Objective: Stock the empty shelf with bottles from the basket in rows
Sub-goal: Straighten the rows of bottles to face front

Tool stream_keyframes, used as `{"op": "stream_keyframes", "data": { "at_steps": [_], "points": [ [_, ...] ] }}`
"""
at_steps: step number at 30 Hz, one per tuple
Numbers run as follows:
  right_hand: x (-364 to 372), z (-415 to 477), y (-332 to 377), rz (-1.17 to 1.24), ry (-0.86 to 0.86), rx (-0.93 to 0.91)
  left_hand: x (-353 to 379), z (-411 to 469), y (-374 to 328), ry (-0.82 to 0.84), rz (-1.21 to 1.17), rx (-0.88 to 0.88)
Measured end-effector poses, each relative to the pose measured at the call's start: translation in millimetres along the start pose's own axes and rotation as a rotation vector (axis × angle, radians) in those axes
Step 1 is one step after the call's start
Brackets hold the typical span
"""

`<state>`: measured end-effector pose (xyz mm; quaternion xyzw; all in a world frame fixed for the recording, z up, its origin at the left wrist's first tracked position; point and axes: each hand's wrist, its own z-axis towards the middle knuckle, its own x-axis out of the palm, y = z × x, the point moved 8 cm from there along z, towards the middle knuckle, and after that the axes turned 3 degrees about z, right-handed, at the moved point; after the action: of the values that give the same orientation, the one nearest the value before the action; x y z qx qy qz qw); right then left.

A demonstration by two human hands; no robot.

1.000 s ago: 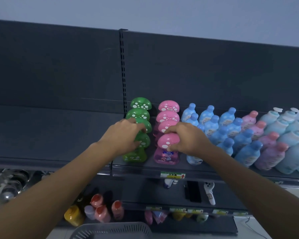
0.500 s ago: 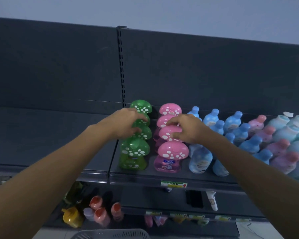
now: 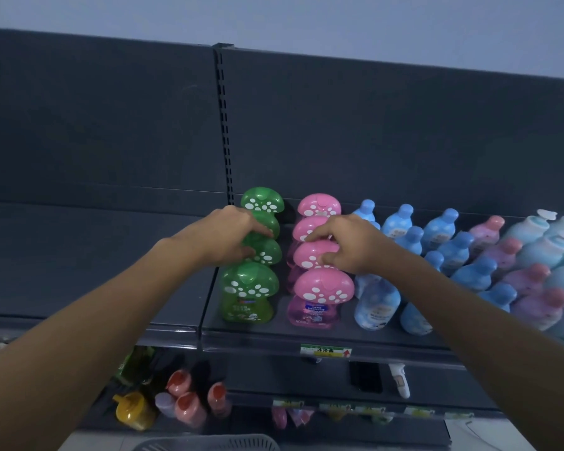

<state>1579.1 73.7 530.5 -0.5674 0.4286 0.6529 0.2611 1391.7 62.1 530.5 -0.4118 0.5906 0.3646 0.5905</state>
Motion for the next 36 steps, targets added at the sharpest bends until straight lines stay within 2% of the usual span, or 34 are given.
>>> {"op": "stream_keyframes", "data": {
  "at_steps": [13,16,18,20,23,27,36],
  "points": [
    [2.2,3.8,-4.5,-0.008,0.027,0.017,0.4,-4.2,3.2,-0.004,-0.018,-0.031],
    [-0.7,5.7,-3.7,-0.01,0.033,-0.002,-18.0,-2.8,1.9,-0.125,-0.027,-0.032],
    [-11.6,10.2,-4.4,0.032,-0.036,-0.001,-32.4,2.3,6.6,-0.243,-0.082,-0.058],
    [-27.1,17.8,-7.8,0.064,-0.141,0.012,-38.6,11.9,12.3,-0.29,-0.115,-0.077],
    [-35.2,33.6,-13.7,0.03,-0.163,0.019,-29.6,31.3,18.4,-0.194,-0.109,-0.088],
    [-12.0,51.8,-29.2,-0.015,-0.004,0.046,-9.2,47.1,18.8,-0.046,-0.045,-0.084],
    [-3.9,57.4,-40.2,0.009,-0.001,0.061,1.0,53.3,27.1,-0.027,-0.092,-0.115]
  ]
}}
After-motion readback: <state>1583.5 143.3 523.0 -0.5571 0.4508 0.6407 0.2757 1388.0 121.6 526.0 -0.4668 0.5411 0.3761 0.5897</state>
